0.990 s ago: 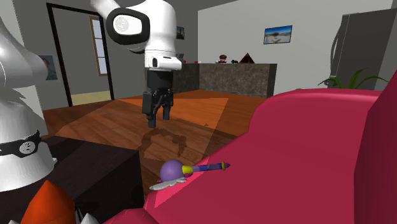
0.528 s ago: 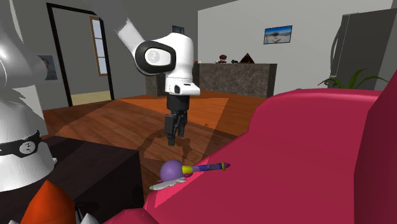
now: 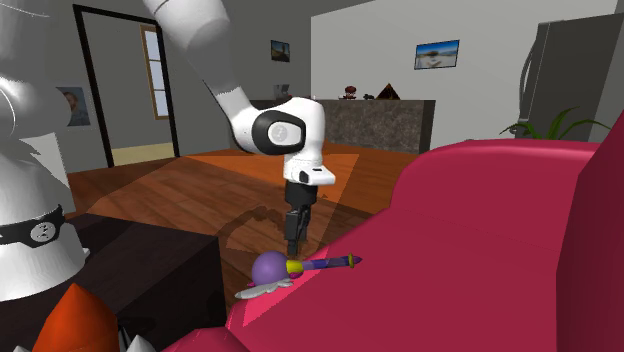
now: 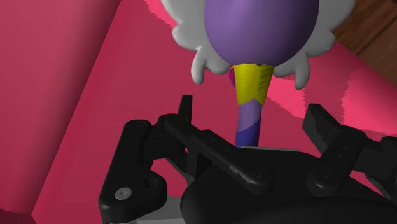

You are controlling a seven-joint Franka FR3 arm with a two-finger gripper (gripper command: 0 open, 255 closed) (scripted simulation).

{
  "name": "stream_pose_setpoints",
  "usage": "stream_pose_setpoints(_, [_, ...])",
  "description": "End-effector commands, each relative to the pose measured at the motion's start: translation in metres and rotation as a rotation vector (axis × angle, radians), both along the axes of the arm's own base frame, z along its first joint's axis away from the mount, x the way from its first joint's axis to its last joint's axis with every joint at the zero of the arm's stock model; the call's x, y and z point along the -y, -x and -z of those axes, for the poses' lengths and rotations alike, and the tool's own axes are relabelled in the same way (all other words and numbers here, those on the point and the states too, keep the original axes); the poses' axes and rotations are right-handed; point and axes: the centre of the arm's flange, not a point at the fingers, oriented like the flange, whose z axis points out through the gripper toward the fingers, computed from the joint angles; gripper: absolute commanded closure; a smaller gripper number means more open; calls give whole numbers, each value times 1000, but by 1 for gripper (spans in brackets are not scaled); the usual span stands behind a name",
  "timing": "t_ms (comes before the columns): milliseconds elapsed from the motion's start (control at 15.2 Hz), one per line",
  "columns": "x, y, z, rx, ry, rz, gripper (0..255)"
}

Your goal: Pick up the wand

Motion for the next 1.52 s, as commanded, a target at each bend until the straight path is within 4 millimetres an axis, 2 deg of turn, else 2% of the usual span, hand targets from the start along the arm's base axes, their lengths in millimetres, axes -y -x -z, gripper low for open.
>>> stream_pose_setpoints(0, [-6,-3,14,1,4,-3,0])
stream_pose_setpoints(396, [-6,-3,49,1,4,-3,0])
stream_pose_setpoints(528, [-6,-3,49,1,5,-3,0])
stream_pose_setpoints(594, [-6,-3,50,1,4,-3,255])
stream_pose_setpoints(1188, [-6,-3,49,1,4,-3,255])
stream_pose_setpoints(1452, [-6,-3,28,1,4,-3,255])
